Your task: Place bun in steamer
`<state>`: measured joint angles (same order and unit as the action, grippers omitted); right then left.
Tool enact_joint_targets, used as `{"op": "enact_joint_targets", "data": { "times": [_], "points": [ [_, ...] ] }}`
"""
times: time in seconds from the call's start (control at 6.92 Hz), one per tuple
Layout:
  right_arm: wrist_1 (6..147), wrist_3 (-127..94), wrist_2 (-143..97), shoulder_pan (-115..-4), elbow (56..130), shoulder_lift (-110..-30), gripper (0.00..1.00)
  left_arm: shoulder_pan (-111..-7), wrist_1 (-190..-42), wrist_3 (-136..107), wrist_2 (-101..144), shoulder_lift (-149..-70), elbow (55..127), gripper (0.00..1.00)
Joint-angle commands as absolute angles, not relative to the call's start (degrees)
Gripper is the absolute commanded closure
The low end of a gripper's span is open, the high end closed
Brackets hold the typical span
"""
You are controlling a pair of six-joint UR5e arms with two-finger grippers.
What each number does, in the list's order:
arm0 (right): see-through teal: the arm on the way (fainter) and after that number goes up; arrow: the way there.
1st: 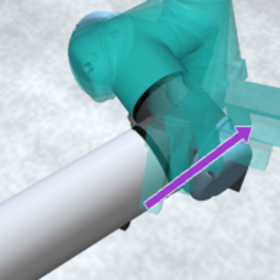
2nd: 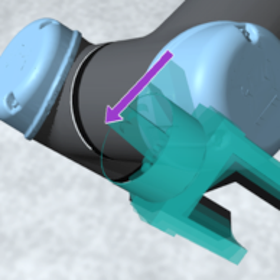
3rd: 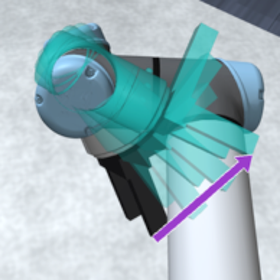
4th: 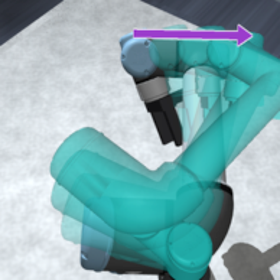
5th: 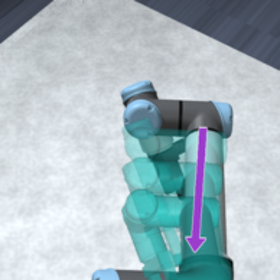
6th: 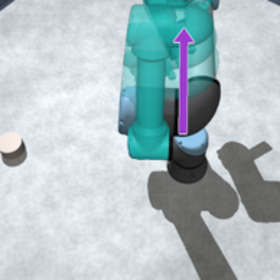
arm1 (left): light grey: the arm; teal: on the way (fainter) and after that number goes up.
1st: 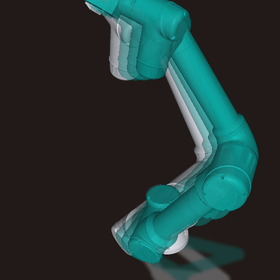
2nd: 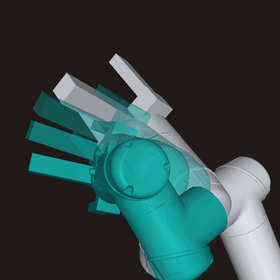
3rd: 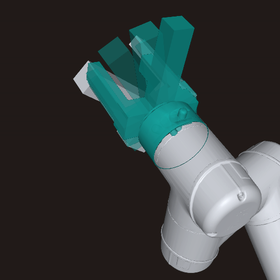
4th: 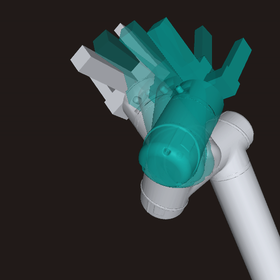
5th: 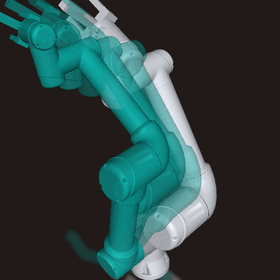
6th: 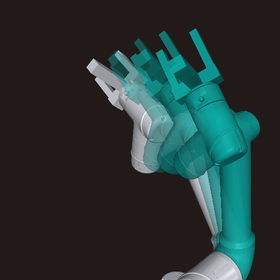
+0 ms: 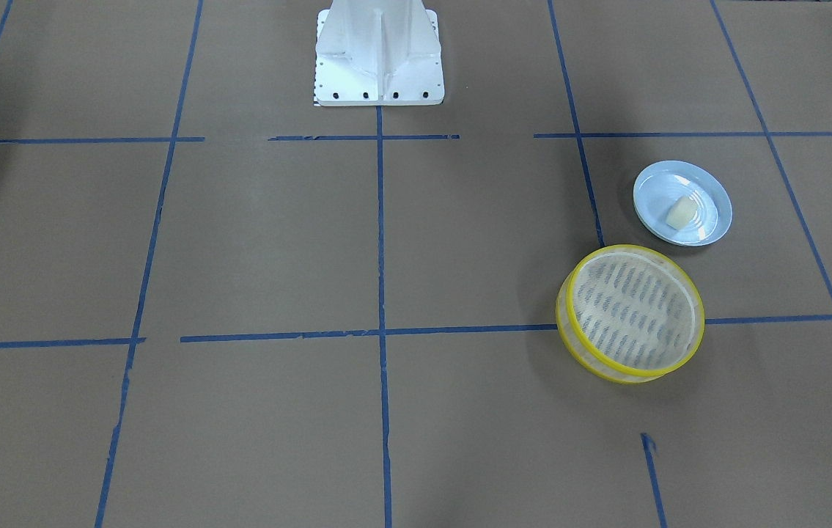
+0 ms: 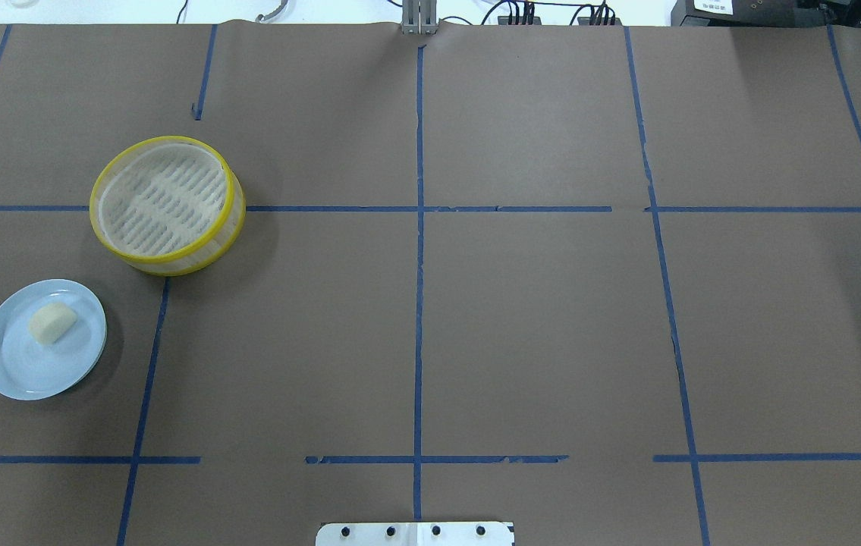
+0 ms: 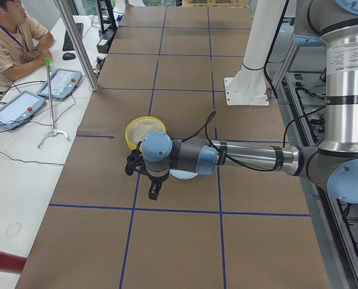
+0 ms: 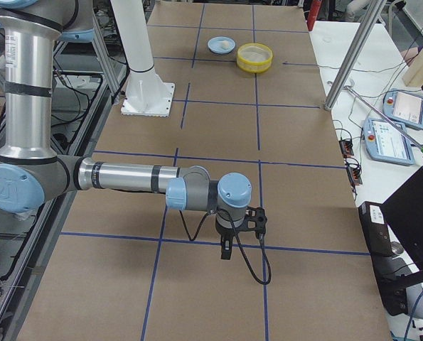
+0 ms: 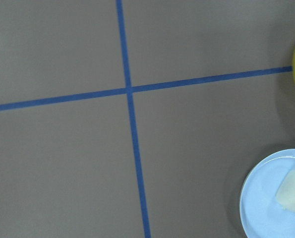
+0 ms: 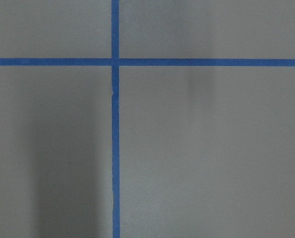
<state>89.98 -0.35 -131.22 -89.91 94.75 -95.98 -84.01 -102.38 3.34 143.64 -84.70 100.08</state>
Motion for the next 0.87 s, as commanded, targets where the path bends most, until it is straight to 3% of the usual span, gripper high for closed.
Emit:
{"op": "enact_joint_targets", "data": {
  "times": [0.0, 0.43, 0.72],
  "points": [
    [90.00, -0.35, -131.22, -89.91, 94.75, -95.98, 0.00, -76.41, -112.27, -1.31, 144.05, -85.87, 100.19, 0.04],
    [90.00, -0.35, -131.22, -89.91, 94.75, -95.98, 0.00, -58.95, -119.35, -5.07, 121.72, -85.78, 102.74, 0.00],
    [90.00, -0.35, -131.22, -89.91, 94.75, -95.98, 0.00, -54.26, -127.30, -12.78, 121.20, -85.43, 100.30, 0.00]
  ]
}}
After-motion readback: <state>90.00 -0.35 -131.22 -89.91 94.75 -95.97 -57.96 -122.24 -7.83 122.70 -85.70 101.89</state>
